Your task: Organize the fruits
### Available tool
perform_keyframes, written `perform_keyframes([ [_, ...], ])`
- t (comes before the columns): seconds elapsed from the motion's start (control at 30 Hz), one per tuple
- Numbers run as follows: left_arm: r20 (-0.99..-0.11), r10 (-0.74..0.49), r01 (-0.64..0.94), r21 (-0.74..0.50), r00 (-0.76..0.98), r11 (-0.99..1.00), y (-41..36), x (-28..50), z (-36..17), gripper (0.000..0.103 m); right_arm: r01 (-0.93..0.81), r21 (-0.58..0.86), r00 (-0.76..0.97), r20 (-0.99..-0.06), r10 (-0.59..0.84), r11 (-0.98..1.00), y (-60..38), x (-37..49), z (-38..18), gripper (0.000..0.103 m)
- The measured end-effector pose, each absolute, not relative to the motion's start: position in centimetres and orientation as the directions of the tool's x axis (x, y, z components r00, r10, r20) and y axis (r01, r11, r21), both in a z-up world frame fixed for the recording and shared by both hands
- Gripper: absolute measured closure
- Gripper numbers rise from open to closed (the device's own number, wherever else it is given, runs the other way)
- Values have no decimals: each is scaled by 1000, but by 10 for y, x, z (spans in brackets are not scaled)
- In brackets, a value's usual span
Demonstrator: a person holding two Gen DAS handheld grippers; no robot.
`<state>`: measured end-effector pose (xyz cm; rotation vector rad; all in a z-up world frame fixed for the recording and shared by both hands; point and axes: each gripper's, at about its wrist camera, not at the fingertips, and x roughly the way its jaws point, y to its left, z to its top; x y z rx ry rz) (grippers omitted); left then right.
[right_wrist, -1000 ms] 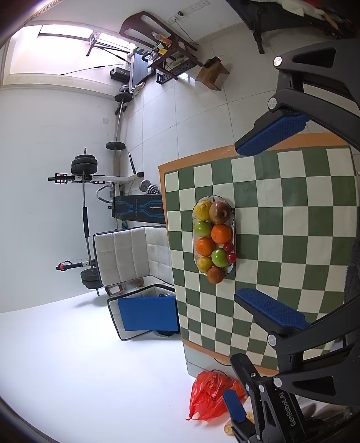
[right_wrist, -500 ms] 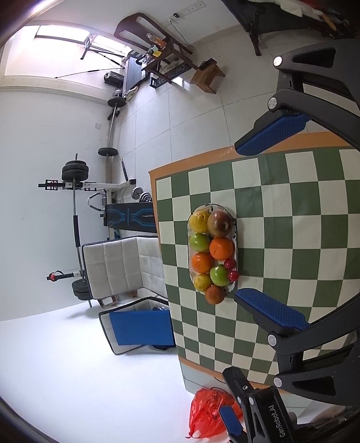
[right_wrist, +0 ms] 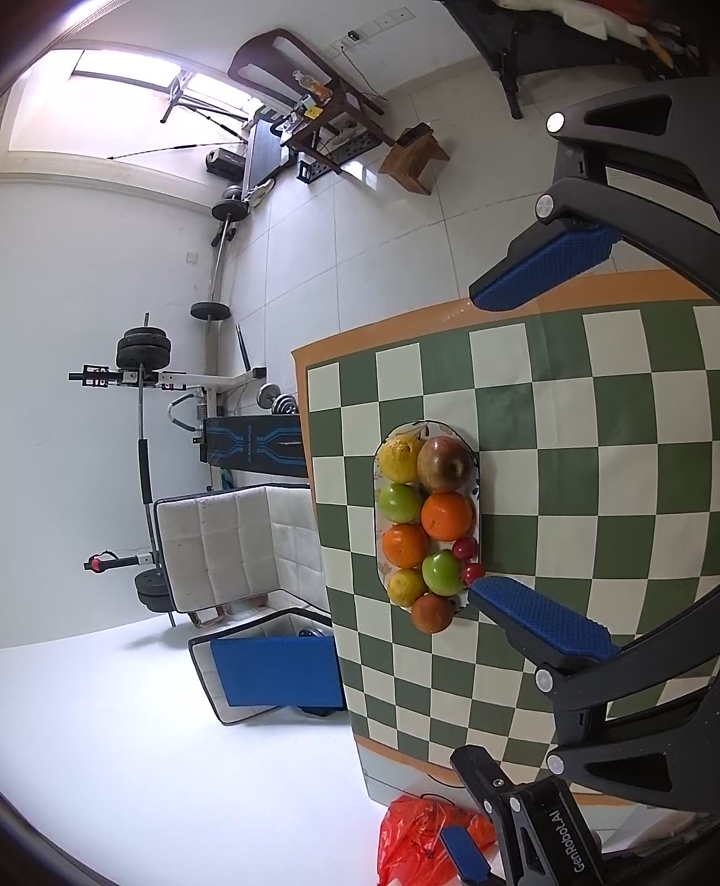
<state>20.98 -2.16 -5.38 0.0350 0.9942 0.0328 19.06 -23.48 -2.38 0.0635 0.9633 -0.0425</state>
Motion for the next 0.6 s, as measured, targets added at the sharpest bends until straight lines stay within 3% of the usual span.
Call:
perform_keyframes([
  [0.6,-837,32,7,42,546,999,-25,209,-59,0,65,35,570,-822,-8,997,-236,191,-28,4],
])
